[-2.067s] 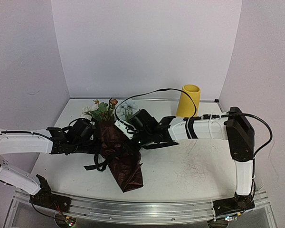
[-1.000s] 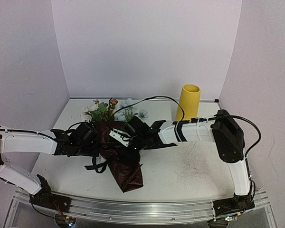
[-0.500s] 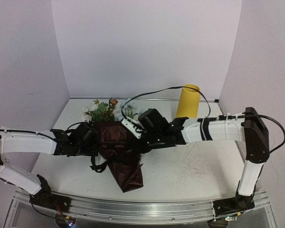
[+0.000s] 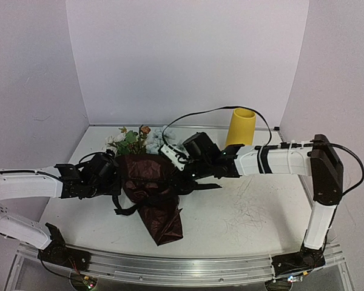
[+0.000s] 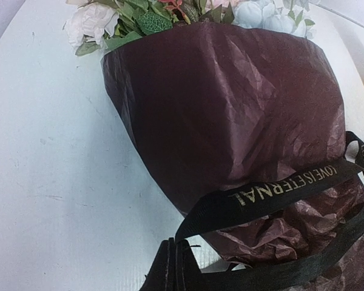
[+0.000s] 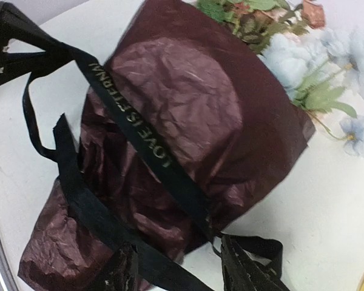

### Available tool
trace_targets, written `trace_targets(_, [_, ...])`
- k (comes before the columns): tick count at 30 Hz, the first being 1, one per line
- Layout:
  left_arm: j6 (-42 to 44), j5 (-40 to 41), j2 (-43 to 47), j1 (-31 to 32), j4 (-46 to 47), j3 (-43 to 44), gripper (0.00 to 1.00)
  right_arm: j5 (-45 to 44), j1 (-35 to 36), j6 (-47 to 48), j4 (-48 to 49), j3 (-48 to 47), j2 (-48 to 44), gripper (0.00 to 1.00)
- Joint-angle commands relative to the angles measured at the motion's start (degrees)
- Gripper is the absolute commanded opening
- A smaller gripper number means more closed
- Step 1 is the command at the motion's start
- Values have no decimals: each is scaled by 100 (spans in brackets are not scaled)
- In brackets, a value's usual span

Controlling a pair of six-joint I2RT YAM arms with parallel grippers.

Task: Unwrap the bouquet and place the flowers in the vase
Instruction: Untie the ribbon from the wrapping paper.

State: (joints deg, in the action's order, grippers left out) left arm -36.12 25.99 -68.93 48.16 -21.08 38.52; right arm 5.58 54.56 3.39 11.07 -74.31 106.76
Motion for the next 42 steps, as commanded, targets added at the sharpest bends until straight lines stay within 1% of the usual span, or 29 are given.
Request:
trace_targets(1, [-98,72,100,-35,-43,2,0,-28,387,528,-549,-671,472,48])
trace_targets(6, [-95,-9,29,-35,-44,34,0,-339,577,768,-814,-1051,861,52])
trace_targets(13, [-62,-50,-79,-35,-43,96,0,-187,698,915,-883,-1292,1204,62])
trace_targets(17, [-53,-83,-145,-35,-42,110,0,-425,769,939,-888,-1447,1466,62])
trace_targets(20, [-49,-85,-112,-35,-46,91,0,-771,784,869,-892,-1593,1648,57])
trace_targets(24, [-41,-62,-52,-35,-44,61,0,-917,843,875,-986,-1735,1742,49])
trace_targets(26, [-44,-48,-19,-35,-43,48,0,-961,893,906,-993,-1716,1703,43])
trace_targets(27, [-44,-43,-9,-35,-45,46,0,-947,899,909,-993,-1692,1663,37])
trace_targets(29, [-44,-42,-8,-35,-42,49,0,-925,902,901,-989,-1603,1534,18])
trace_targets(30, [-44,-42,-8,-33,-38,51,0,-924,900,900,-971,-1539,1452,11])
trace_targets(32, [-36,-42,-24,-35,-41,64,0,-966,902,881,-888,-1403,1265,4])
trace_targets(33, [-36,-44,-31,-35,-44,67,0,-1018,901,862,-843,-1315,1172,3])
trace_targets(40, [-92,-108,-59,-33,-44,25,0,-1175,894,679,-345,-607,401,2])
trace_targets(42, [-137,-101,-31,-35,-38,-8,0,-1191,887,619,-295,-490,271,1])
